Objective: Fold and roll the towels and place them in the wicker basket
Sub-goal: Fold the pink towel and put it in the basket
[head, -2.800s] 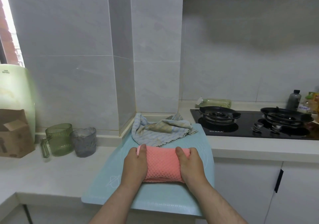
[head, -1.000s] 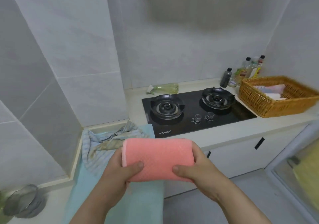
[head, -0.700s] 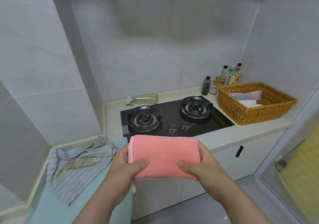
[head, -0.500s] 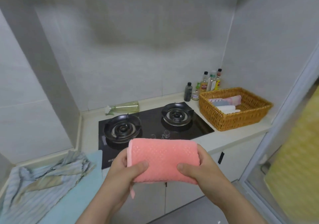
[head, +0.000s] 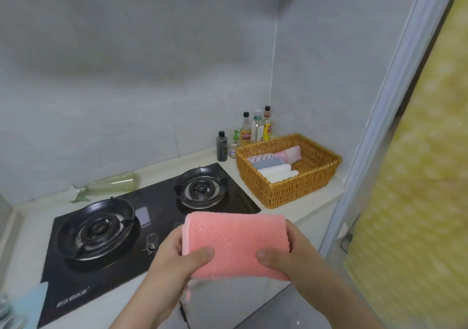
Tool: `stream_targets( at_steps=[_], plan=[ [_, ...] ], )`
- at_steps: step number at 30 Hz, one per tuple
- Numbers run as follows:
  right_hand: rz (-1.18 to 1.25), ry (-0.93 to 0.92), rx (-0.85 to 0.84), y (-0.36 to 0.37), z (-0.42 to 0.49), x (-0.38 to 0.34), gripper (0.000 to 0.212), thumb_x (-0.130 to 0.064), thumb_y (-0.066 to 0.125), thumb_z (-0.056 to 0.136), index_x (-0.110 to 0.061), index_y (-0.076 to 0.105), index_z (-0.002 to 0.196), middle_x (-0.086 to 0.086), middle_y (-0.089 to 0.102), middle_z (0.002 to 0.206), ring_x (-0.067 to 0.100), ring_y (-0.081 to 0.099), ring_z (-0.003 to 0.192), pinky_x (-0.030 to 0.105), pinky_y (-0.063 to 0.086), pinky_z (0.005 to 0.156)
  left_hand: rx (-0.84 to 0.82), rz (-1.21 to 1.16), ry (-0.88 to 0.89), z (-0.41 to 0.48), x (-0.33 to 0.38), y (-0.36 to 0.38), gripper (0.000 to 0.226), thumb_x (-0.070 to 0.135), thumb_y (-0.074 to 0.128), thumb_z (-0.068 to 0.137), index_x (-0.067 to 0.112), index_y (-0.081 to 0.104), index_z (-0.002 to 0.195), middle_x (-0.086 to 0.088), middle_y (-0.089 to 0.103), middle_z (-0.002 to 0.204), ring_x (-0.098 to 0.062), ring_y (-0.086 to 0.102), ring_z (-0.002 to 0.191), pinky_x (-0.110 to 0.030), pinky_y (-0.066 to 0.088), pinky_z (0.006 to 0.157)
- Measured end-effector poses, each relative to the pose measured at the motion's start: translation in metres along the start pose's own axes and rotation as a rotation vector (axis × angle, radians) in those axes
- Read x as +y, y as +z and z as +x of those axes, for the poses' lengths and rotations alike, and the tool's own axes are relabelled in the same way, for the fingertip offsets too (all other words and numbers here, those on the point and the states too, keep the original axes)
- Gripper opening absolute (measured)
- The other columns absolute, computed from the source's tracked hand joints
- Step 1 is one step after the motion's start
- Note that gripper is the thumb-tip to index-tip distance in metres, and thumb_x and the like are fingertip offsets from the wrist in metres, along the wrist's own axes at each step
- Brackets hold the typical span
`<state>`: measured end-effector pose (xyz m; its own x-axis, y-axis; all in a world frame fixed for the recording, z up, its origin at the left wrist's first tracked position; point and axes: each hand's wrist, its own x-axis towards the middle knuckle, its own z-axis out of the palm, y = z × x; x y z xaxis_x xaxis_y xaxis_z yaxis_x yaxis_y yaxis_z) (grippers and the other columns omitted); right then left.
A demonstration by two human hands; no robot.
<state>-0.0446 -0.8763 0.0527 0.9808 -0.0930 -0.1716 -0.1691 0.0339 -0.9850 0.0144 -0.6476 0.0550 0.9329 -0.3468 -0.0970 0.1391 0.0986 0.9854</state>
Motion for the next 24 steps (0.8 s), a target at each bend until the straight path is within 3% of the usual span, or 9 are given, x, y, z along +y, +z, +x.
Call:
stream_targets(
  at_steps=[3,6,11,17,24],
  plan=[
    [-0.032,-0.009,0.009,-0.03,0.041,-0.005,0.069,-0.027,0.088,0.061,-0.036,0.056,0.122,-0.007,0.068,0.114,0.019,0.067,0.106,0.045,0.059,0.086,-0.012,0.006,-0.001,0.05,-0.005,0.015,0.059,0.011,0.075,0.057,0.012,0.063,0.114,-0.006,0.073,0.09,-0.014,0.069,0.069,-0.016,0.045,0.04],
    [-0.083,-0.011,0.038,-0.058,0.09,-0.014,0.069,-0.027,0.087,0.06,-0.037,0.057,0.121,-0.01,0.068,0.113,0.017,0.066,0.107,0.046,0.058,0.087,-0.016,0.016,0.004,0.106,-0.011,0.028,0.061,0.016,0.076,0.058,0.016,0.063,0.118,-0.004,0.072,0.092,-0.018,0.067,0.075,-0.019,0.044,0.038],
    [-0.134,0.011,0.062,-0.1,0.173,-0.033,0.072,-0.033,0.086,0.055,-0.042,0.054,0.119,-0.014,0.068,0.112,0.013,0.065,0.108,0.044,0.057,0.091,0.008,-0.004,-0.049,0.203,-0.011,0.045,0.064,0.018,0.085,0.057,0.019,0.064,0.117,-0.01,0.071,0.108,-0.03,0.069,0.096,-0.034,0.056,0.066],
    [-0.114,0.026,0.069,-0.143,0.245,-0.048,0.067,-0.027,0.084,0.06,-0.042,0.055,0.119,-0.011,0.068,0.112,0.016,0.065,0.106,0.043,0.059,0.084,-0.019,0.047,-0.072,0.287,0.004,0.066,0.062,0.031,0.084,0.05,0.026,0.069,0.11,-0.007,0.072,0.11,-0.029,0.067,0.105,-0.052,0.053,0.092],
    [-0.134,0.026,0.042,-0.197,0.301,-0.053,0.065,-0.022,0.082,0.064,-0.041,0.056,0.121,-0.016,0.069,0.108,0.01,0.065,0.104,0.037,0.058,0.085,-0.052,0.125,-0.09,0.35,0.005,0.097,0.063,0.03,0.084,0.053,0.021,0.068,0.114,-0.007,0.072,0.112,-0.028,0.067,0.107,-0.054,0.052,0.093]
  ],
)
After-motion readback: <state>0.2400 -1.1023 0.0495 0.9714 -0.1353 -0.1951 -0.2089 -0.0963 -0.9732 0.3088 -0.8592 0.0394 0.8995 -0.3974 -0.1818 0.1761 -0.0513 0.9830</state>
